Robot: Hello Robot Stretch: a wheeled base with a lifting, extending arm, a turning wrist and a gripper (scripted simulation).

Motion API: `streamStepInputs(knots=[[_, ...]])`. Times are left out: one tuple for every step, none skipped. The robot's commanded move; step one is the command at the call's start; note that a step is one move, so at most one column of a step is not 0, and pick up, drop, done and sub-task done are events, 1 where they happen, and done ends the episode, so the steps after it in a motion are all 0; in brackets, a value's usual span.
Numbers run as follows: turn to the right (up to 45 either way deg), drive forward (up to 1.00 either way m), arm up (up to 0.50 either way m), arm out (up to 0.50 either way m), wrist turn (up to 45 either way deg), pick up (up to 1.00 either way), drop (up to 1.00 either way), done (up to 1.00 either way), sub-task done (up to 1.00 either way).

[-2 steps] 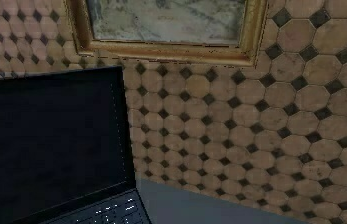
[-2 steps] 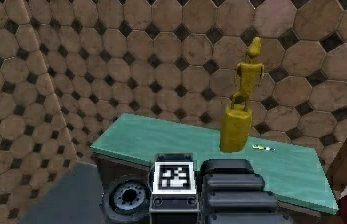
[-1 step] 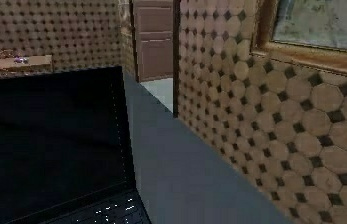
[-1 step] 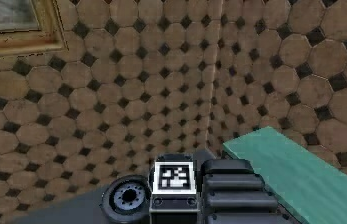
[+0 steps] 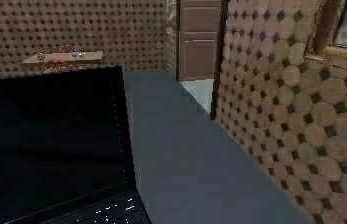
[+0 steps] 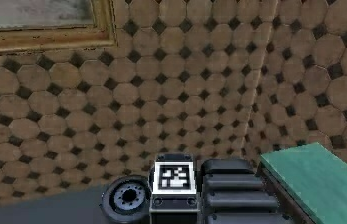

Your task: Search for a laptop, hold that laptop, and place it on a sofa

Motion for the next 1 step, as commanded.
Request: streamStepInputs(knots=[[0.0, 1.0, 0.0, 0.0, 0.0, 0.0, 0.0, 0.0, 0.0]])
